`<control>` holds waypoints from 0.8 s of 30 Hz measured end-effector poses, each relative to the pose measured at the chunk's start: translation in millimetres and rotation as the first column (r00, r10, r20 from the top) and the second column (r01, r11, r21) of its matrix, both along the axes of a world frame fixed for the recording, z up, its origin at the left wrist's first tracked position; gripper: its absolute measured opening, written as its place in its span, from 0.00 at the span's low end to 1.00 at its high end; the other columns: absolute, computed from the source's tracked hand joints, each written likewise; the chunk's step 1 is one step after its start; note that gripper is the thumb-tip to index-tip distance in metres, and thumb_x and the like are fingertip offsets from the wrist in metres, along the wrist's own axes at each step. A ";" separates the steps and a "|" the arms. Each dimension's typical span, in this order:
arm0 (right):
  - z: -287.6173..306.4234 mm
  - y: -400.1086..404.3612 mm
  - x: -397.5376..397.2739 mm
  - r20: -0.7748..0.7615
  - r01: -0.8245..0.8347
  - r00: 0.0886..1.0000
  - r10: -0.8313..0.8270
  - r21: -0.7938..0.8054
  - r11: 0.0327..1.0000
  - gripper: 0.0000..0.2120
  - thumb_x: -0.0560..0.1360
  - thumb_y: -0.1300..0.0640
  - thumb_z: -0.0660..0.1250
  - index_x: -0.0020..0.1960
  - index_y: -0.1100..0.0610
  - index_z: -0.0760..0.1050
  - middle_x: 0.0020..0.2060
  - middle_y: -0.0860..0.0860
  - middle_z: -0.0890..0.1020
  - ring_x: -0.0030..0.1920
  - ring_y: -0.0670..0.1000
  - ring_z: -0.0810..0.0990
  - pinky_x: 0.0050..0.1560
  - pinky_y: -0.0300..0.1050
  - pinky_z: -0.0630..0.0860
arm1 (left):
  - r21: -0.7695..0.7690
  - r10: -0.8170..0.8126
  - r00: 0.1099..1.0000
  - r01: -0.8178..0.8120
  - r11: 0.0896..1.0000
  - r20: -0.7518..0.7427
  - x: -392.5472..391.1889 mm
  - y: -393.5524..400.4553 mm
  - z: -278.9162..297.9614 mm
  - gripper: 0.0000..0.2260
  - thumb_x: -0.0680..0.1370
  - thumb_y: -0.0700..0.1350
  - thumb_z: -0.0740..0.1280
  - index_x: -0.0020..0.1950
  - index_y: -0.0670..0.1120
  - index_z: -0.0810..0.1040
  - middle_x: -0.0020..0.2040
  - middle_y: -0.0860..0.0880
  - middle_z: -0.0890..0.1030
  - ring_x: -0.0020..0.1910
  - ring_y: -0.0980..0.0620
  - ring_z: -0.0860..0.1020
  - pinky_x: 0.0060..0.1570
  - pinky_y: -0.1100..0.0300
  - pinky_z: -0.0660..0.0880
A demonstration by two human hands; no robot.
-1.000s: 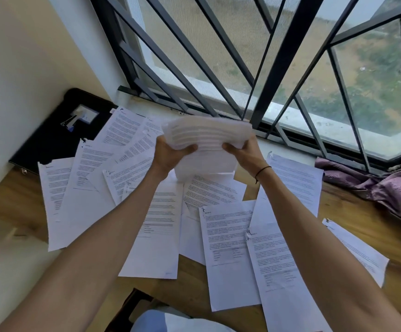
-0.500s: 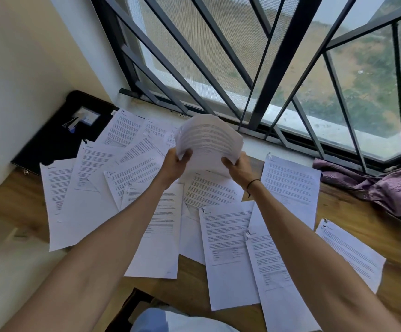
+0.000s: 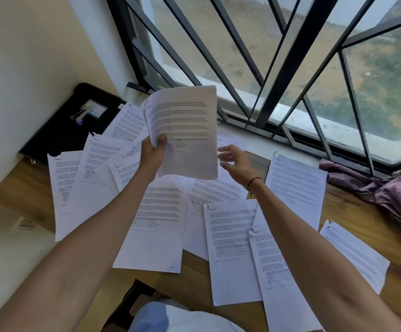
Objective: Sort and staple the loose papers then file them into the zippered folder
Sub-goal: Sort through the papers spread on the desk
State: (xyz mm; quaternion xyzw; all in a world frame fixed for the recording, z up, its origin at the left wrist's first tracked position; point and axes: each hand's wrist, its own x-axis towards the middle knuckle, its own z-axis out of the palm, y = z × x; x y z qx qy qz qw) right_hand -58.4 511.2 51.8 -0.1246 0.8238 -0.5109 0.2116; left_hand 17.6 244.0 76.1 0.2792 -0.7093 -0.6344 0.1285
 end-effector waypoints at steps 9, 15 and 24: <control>-34.4 7.5 9.9 -0.030 0.020 0.999 -0.015 0.192 0.981 0.17 0.77 0.64 0.71 0.64 0.53 0.76 0.58 0.52 0.81 0.58 0.50 0.79 0.62 0.50 0.78 | -0.053 0.102 0.994 -0.100 0.994 0.043 24.1 -45.4 -8.7 0.15 0.85 0.47 0.65 0.68 0.40 0.78 0.58 0.46 0.82 0.58 0.50 0.79 0.56 0.58 0.76; -53.0 -3.5 10.0 -0.067 -0.010 0.997 0.046 0.462 0.887 0.25 0.74 0.58 0.76 0.68 0.52 0.72 0.65 0.55 0.73 0.64 0.56 0.74 0.66 0.55 0.73 | -0.034 0.127 0.986 -0.124 0.992 0.107 31.9 -67.8 -19.4 0.14 0.84 0.46 0.66 0.66 0.40 0.80 0.58 0.45 0.83 0.58 0.47 0.80 0.60 0.52 0.78; -65.6 -30.0 6.9 -0.045 -0.077 0.987 0.152 0.699 0.711 0.33 0.70 0.55 0.77 0.69 0.51 0.65 0.65 0.55 0.69 0.65 0.60 0.66 0.64 0.57 0.65 | -0.049 -0.117 0.956 0.135 0.990 0.268 40.3 -75.8 -35.3 0.16 0.84 0.46 0.66 0.72 0.44 0.77 0.61 0.48 0.81 0.61 0.48 0.78 0.63 0.53 0.74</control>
